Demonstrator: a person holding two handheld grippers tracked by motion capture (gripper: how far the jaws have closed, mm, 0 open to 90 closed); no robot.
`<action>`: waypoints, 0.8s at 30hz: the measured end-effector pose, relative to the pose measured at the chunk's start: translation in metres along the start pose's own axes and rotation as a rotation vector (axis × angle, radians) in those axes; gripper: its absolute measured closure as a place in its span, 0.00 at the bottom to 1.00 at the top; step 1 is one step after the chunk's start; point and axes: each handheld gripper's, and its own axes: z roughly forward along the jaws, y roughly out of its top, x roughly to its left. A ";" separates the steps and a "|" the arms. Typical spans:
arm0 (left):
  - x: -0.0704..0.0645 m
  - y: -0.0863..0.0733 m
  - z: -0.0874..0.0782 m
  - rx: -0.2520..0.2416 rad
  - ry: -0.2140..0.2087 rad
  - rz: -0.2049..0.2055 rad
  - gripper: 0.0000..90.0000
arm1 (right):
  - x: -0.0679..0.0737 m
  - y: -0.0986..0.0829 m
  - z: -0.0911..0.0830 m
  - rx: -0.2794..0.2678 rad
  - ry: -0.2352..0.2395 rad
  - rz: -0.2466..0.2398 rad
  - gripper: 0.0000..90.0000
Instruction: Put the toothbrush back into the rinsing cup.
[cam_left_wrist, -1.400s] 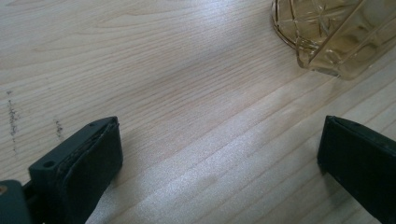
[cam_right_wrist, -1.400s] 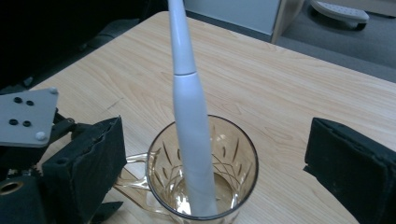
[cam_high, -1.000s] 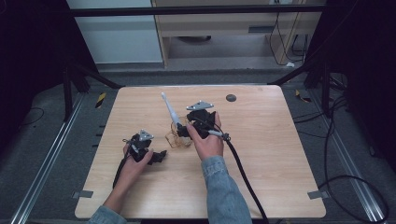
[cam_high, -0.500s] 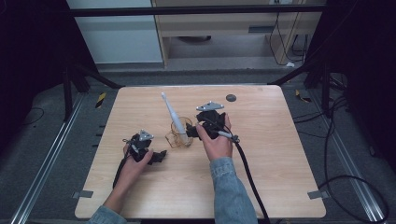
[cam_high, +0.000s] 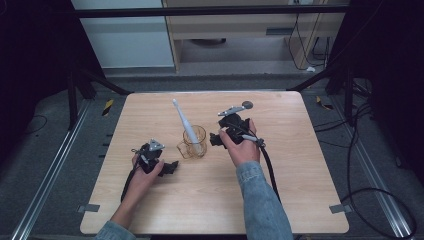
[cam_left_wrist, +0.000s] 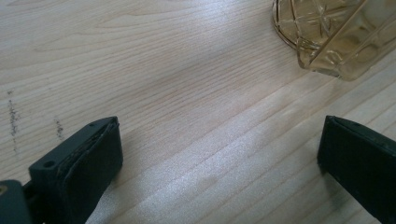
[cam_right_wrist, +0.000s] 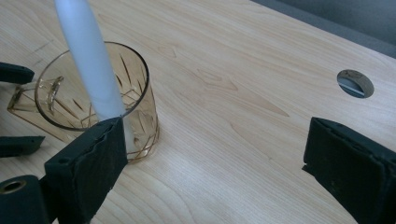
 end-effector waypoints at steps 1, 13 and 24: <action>0.000 0.000 0.000 0.003 0.000 0.003 0.00 | -0.001 0.000 0.001 0.007 -0.002 -0.001 0.07; 0.000 -0.001 -0.001 0.002 -0.001 0.001 0.00 | -0.026 -0.021 0.000 0.089 -0.060 -0.040 0.08; 0.000 -0.001 -0.001 0.002 0.000 0.000 0.00 | -0.048 -0.045 -0.008 0.108 -0.101 -0.038 0.08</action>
